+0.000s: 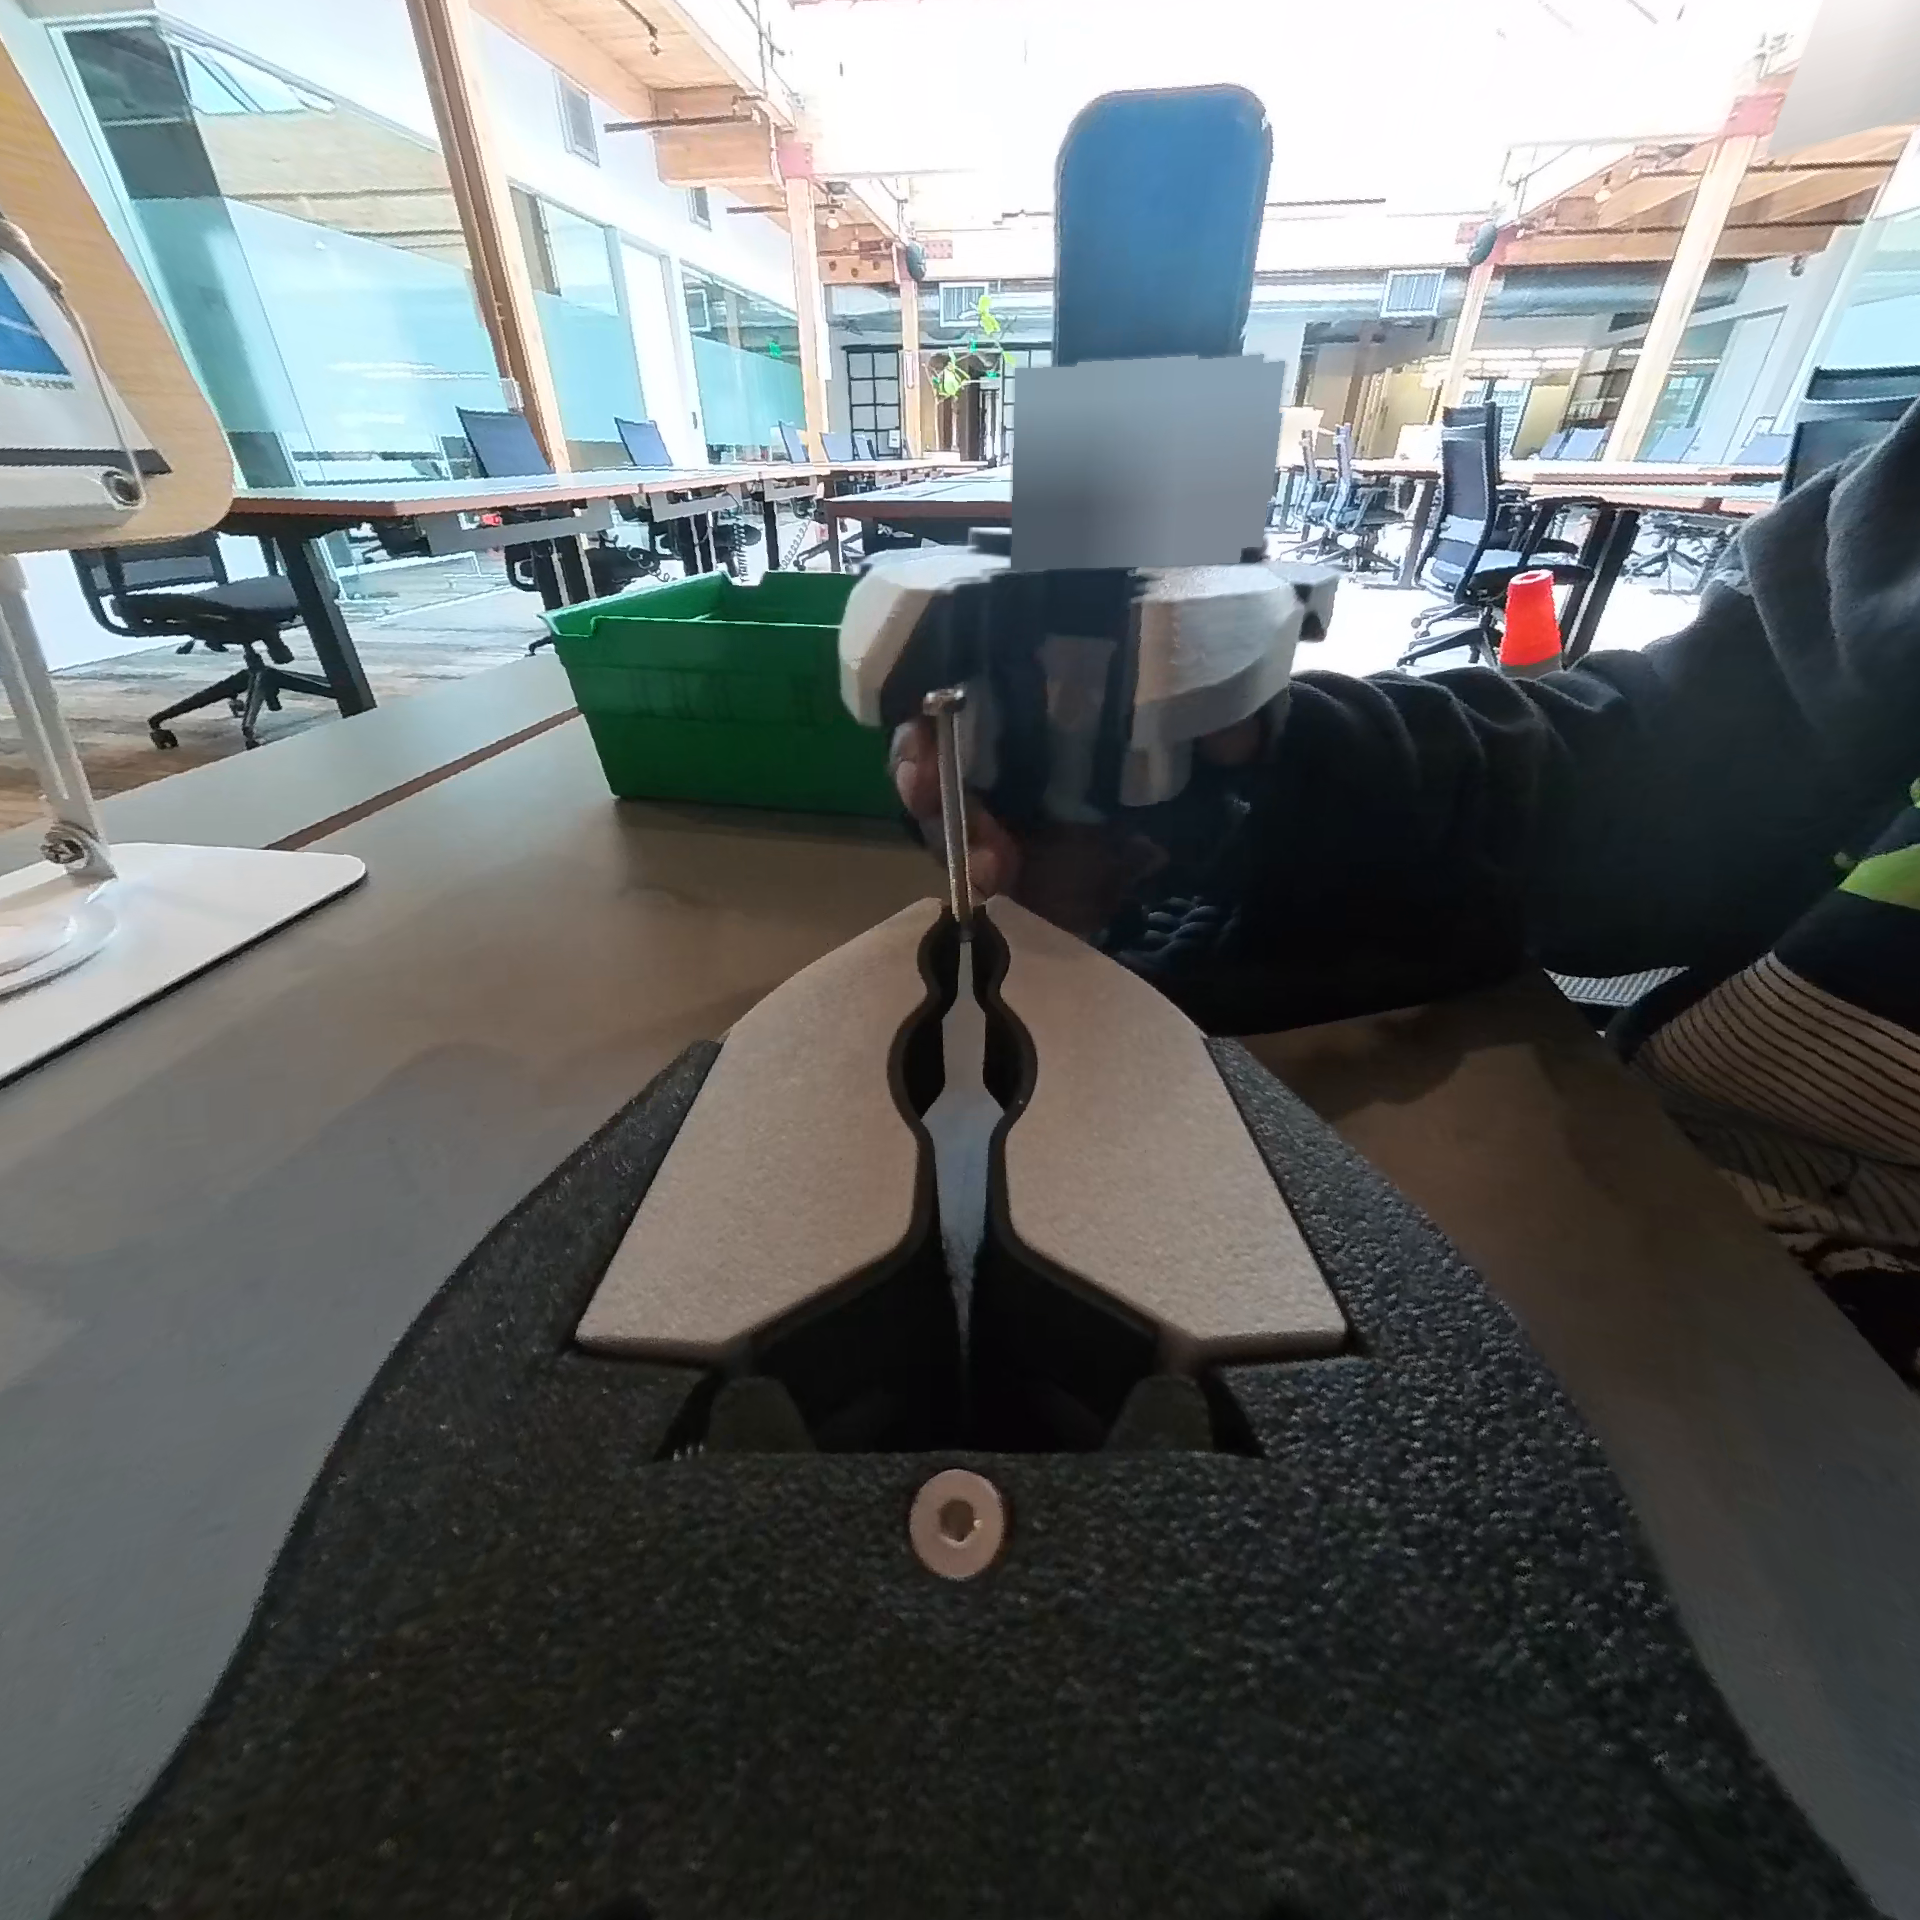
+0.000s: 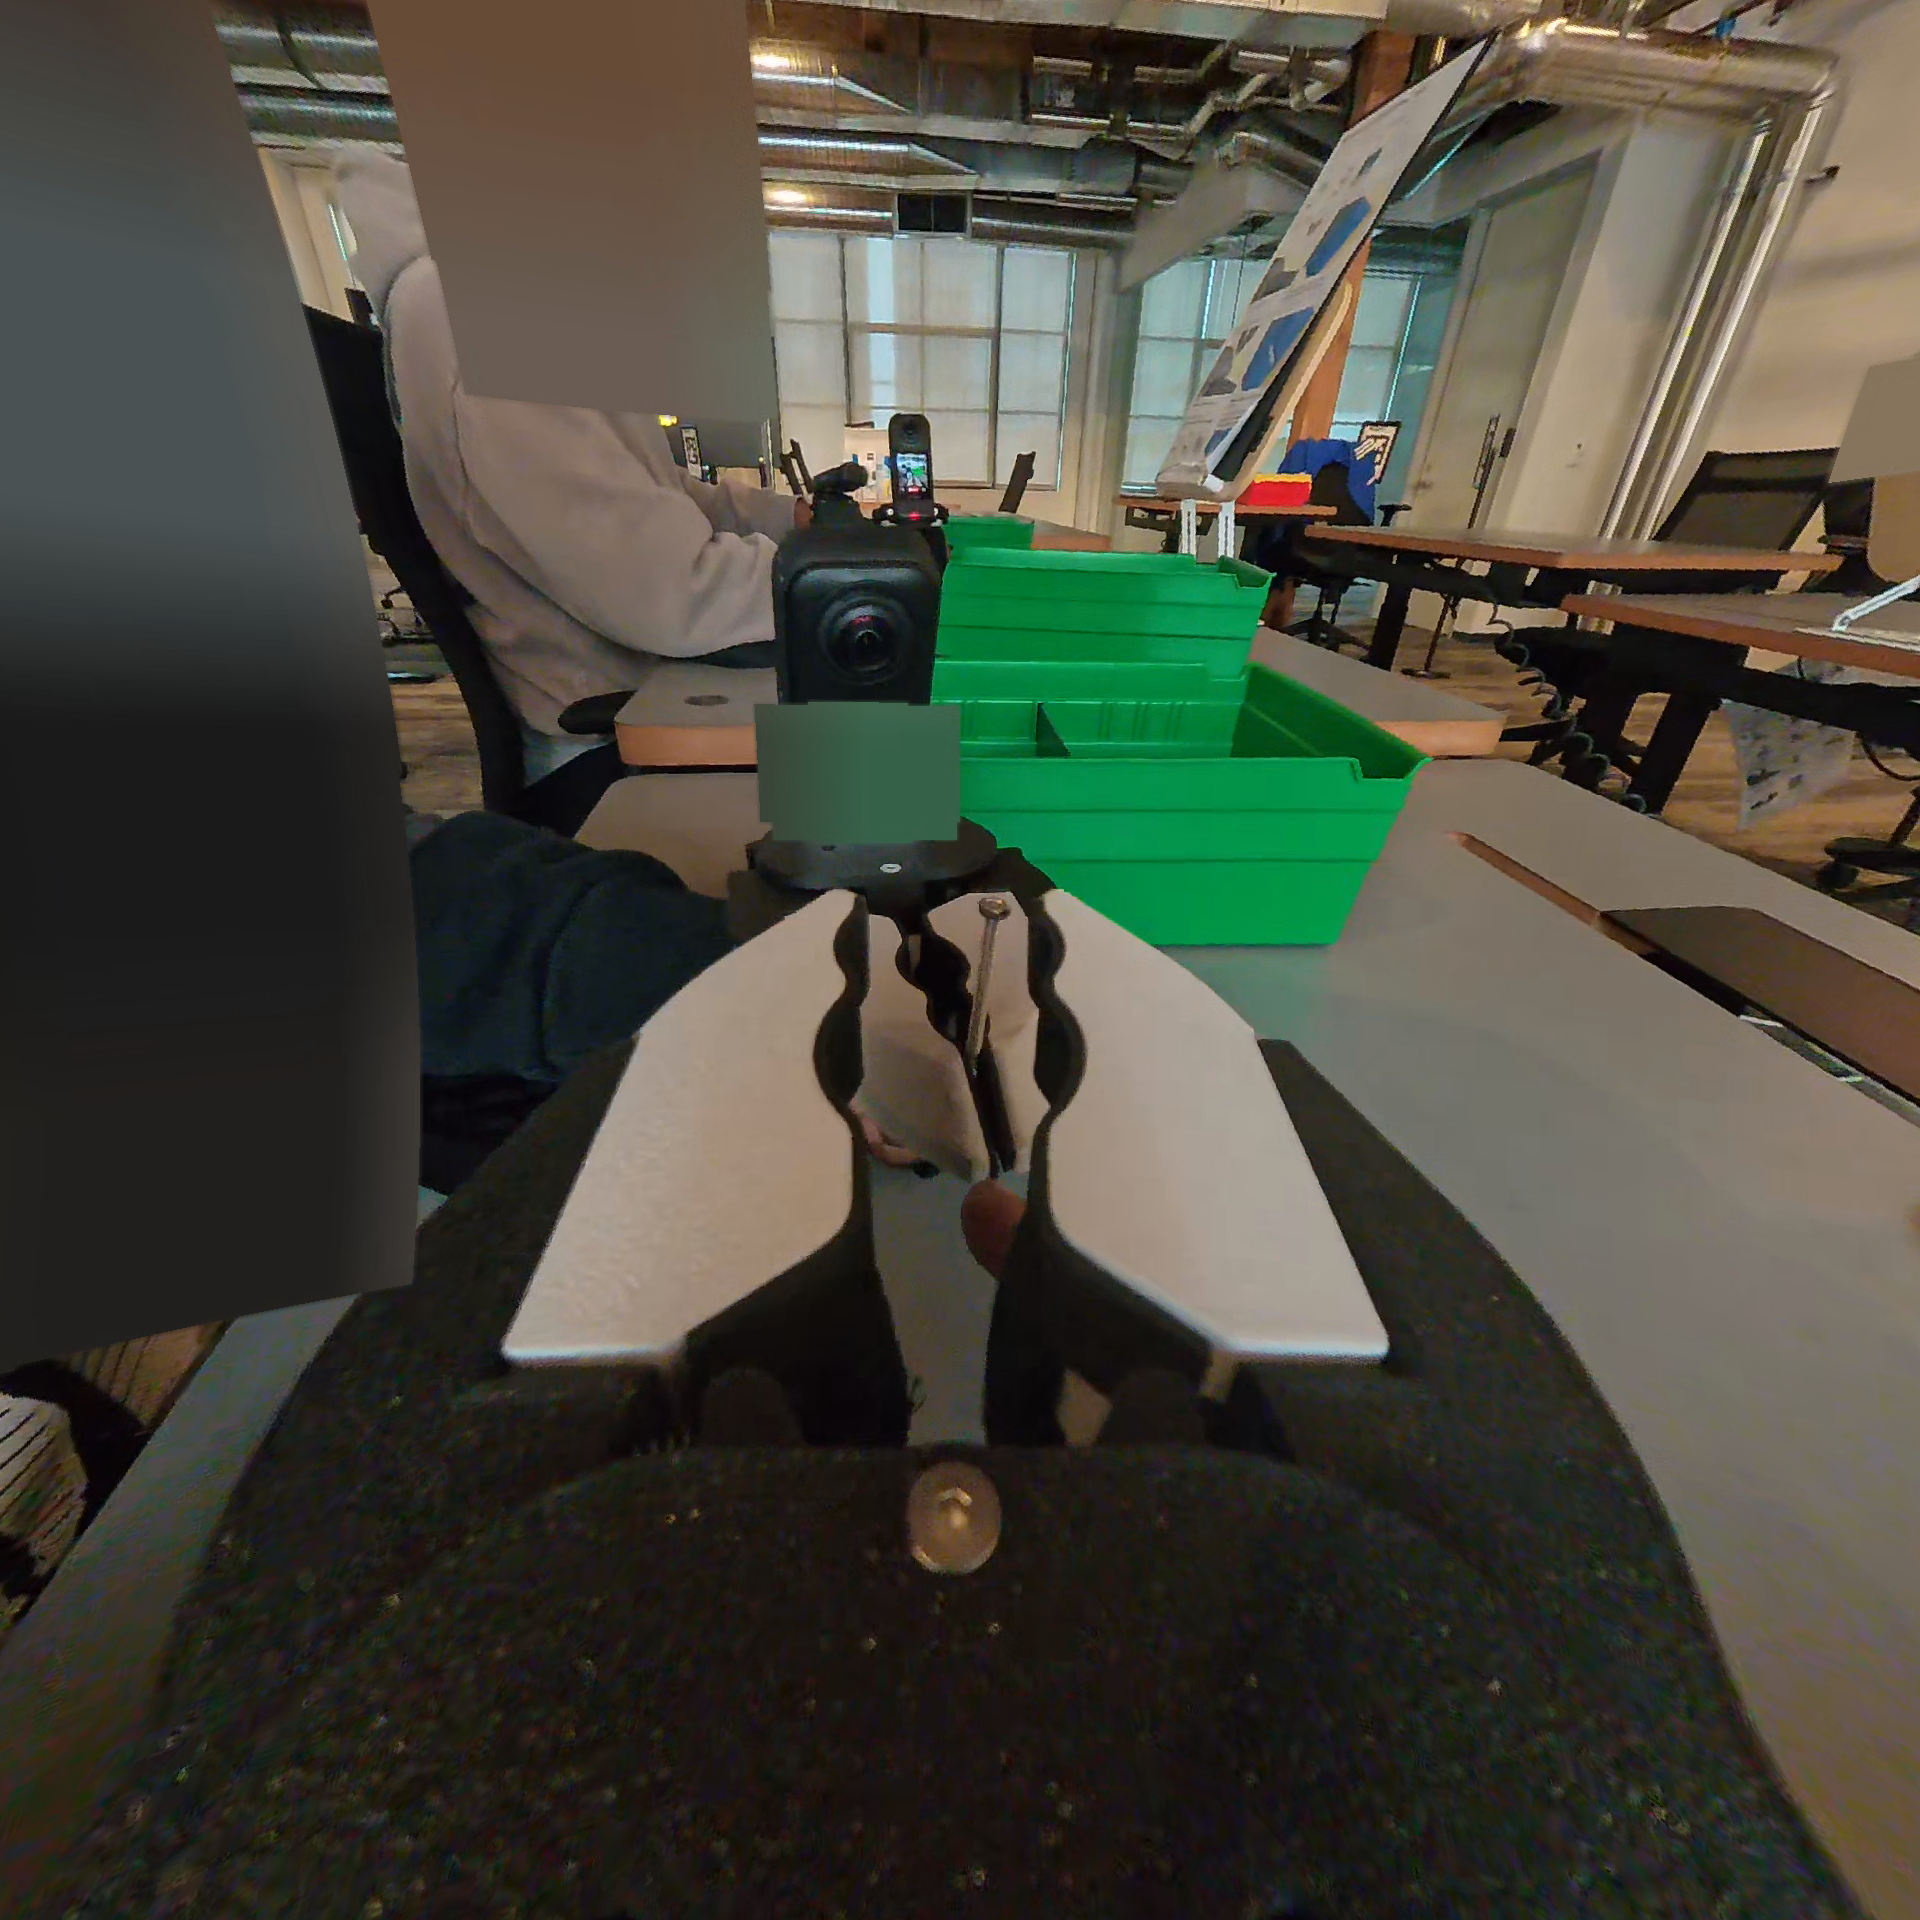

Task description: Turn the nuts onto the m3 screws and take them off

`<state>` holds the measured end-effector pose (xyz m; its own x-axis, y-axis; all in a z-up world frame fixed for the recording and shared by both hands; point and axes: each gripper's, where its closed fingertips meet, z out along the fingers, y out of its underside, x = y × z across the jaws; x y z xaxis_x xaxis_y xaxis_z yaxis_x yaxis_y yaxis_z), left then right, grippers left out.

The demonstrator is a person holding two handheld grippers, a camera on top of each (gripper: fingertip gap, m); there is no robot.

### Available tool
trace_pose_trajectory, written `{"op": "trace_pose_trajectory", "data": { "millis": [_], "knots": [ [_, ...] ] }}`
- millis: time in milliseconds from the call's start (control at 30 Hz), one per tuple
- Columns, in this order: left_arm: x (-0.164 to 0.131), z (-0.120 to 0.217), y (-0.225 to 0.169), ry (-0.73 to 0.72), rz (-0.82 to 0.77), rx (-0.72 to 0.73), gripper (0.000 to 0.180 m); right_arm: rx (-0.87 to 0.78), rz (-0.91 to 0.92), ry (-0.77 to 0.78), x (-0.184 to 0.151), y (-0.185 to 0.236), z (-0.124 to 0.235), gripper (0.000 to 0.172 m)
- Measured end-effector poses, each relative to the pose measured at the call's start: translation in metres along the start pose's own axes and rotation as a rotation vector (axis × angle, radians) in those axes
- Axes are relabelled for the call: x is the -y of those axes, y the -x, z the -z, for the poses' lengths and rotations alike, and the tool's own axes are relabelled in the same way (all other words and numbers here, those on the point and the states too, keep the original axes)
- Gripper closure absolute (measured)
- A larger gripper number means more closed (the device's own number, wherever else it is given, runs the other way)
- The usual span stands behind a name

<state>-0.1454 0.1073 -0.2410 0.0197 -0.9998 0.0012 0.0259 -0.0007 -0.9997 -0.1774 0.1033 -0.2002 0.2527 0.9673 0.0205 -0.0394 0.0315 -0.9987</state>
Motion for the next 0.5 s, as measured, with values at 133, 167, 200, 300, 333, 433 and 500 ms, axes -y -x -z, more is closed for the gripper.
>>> {"op": "trace_pose_trajectory", "data": {
  "millis": [133,167,200,300,333,433,500],
  "knots": [
    [0.0004,0.0006,0.0025,-0.003,0.010,0.011,0.179,-0.014,0.007,-0.009,0.0024,-0.0018,0.0036,0.157],
    [0.0003,0.0006,0.0023,-0.003,0.009,0.011,0.179,-0.019,0.012,-0.008,0.0022,-0.0026,0.0046,0.159],
    [0.0000,0.0004,0.0019,-0.001,0.007,0.009,0.179,-0.026,0.014,-0.009,0.0022,-0.0038,0.0052,0.159],
    [-0.0006,-0.0001,0.0012,0.005,0.002,0.007,0.179,-0.029,-0.003,-0.013,0.0018,-0.0052,0.0036,0.151],
    [-0.0005,0.0000,0.0014,0.004,0.002,0.008,0.179,-0.023,-0.003,-0.008,0.0009,-0.0041,0.0024,0.149],
    [-0.0007,0.0000,0.0021,0.005,0.004,0.012,0.179,-0.017,0.018,0.008,-0.0009,-0.0013,0.0006,0.149],
    [-0.0005,0.0004,0.0034,0.004,0.007,0.019,0.179,-0.023,0.025,0.008,-0.0002,-0.0017,0.0021,0.155]
  ]
}}
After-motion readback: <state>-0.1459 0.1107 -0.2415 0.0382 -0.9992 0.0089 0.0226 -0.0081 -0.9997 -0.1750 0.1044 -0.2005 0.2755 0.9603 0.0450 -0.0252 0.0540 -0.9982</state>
